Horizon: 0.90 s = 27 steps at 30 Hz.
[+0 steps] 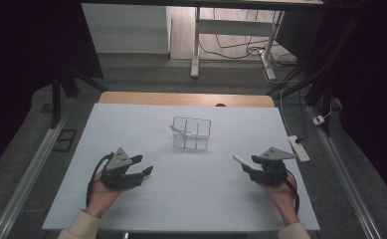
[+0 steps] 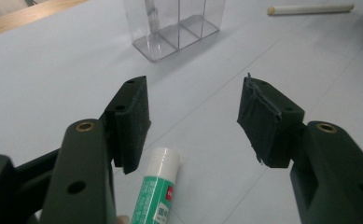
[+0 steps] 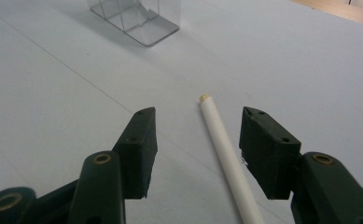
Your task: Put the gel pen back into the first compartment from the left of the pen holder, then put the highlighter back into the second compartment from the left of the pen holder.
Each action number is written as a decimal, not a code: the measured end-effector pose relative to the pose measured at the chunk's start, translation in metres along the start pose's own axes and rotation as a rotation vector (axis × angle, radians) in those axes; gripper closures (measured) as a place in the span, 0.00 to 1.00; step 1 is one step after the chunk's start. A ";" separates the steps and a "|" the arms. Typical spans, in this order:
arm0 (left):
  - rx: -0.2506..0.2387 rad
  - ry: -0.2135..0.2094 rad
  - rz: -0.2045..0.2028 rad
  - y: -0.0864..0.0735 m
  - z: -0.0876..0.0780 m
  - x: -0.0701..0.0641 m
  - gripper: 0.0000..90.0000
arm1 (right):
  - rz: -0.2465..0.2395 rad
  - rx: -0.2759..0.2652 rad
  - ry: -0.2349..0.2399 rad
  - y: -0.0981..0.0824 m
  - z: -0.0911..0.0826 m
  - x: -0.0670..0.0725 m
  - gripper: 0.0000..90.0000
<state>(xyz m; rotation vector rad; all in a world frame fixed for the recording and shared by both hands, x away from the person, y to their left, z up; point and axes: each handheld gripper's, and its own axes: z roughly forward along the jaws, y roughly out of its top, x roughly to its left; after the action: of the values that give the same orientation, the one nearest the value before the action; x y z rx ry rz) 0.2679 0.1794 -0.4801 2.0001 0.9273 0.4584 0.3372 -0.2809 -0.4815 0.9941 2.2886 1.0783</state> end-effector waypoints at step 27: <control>0.018 0.002 -0.028 -0.012 -0.003 0.000 0.47 | -0.070 0.207 0.086 0.036 0.055 -0.022 0.47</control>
<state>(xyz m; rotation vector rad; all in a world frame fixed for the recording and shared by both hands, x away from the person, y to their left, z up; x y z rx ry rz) 0.2607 0.1854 -0.4887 2.0006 0.9627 0.4387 0.4015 -0.2548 -0.4846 0.9521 2.5261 0.8853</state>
